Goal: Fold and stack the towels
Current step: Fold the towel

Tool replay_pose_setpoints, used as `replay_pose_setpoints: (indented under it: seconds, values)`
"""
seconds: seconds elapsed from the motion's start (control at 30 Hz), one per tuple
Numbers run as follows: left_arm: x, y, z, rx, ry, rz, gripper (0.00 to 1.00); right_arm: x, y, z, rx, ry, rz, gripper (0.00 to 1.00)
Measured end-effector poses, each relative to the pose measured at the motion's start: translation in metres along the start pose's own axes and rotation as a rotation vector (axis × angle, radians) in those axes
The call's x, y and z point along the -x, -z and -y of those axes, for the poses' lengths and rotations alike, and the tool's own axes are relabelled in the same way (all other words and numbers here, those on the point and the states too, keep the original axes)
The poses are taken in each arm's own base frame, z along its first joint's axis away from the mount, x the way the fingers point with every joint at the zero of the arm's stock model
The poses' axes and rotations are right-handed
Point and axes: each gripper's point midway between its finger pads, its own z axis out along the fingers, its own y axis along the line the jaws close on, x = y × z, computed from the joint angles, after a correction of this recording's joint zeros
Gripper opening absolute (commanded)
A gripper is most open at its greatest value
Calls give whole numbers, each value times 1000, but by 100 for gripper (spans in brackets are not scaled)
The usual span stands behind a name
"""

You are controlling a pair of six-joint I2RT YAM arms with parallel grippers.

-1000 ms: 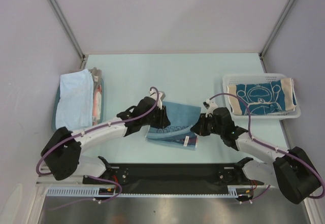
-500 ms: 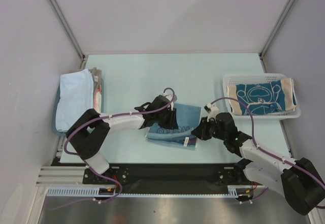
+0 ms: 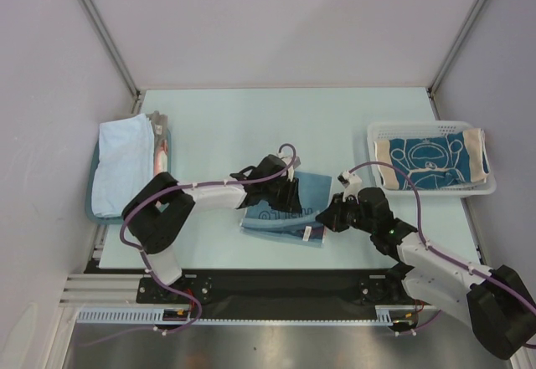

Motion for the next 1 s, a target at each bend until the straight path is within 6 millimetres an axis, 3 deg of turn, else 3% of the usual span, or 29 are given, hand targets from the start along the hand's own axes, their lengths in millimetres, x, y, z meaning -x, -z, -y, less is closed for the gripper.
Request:
replay_pose_setpoints:
  seconds: [0.4,0.73,1.0]
  values:
    - [18,18,11,-10,-39,72,39,19,-1,-7,5,25,33,9]
    - [20,-9,10,-20,-74,-7,36,16,-1,-8,10,26,27,11]
    - [8,-8,23,-105,-76,-55,33,15,2,-10,16,31,37,20]
